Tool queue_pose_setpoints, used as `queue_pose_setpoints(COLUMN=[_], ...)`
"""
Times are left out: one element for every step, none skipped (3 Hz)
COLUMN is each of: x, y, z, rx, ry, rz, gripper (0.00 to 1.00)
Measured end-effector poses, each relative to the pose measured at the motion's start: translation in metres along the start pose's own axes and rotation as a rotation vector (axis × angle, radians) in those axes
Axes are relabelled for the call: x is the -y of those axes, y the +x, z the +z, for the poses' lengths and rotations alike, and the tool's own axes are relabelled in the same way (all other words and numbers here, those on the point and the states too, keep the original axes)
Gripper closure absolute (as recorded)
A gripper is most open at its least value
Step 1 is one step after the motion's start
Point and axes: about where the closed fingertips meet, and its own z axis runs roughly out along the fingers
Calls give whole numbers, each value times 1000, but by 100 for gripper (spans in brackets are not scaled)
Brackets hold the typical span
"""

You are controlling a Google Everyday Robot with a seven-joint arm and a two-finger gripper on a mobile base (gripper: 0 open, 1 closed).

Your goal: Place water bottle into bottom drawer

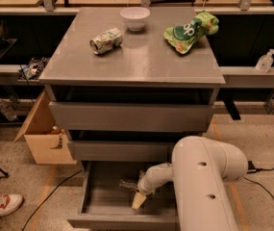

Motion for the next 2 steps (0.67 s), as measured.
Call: queue_pose_setpoints(x=[9, 20], y=[7, 22], z=[-30, -67], rx=[27, 30], ry=[61, 115], rz=[24, 61], gripper=[0, 0])
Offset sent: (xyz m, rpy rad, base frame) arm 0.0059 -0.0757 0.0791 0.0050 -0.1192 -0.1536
